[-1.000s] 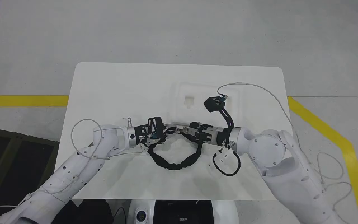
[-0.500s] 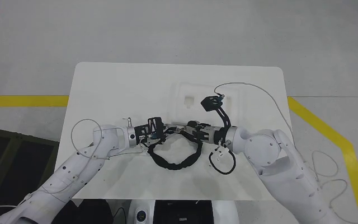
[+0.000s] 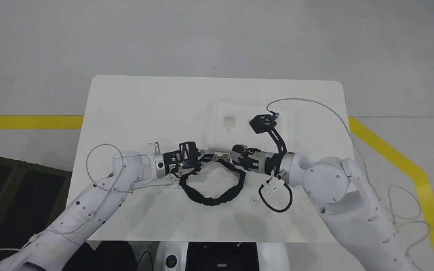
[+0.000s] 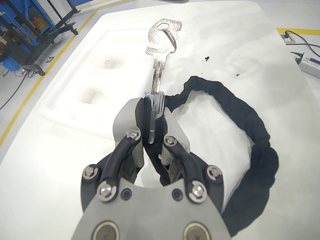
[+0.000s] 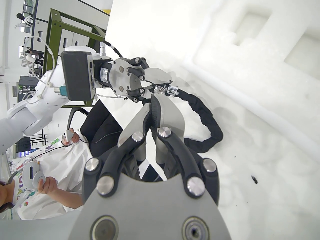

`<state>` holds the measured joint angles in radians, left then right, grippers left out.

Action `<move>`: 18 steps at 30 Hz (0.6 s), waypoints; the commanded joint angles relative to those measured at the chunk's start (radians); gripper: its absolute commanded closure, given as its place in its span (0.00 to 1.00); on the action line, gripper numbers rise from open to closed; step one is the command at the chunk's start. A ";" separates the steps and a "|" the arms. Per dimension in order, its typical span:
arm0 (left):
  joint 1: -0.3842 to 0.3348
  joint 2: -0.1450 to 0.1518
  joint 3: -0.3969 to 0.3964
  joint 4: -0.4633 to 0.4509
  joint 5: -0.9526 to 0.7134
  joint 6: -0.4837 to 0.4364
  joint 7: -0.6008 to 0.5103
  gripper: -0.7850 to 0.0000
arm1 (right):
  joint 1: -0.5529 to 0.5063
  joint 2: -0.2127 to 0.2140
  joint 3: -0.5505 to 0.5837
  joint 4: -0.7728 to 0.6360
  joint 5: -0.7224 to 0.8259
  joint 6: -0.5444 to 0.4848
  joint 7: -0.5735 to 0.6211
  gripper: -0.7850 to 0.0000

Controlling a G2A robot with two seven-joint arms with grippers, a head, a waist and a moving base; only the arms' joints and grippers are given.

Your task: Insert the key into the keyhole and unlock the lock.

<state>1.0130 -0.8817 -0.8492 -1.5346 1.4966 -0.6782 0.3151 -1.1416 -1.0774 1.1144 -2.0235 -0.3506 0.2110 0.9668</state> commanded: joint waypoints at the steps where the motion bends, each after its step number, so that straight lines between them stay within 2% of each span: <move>1: 0.000 0.000 0.000 0.000 0.000 0.000 0.000 1.00 | 0.001 0.000 -0.006 0.004 0.000 -0.003 0.003 1.00; 18: 0.000 0.000 0.000 0.000 0.000 0.000 0.000 1.00 | 0.015 -0.004 -0.032 0.028 -0.006 -0.002 -0.001 1.00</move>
<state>1.0130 -0.8817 -0.8492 -1.5345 1.4968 -0.6782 0.3150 -1.1278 -1.0809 1.0838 -1.9966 -0.3578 0.2092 0.9662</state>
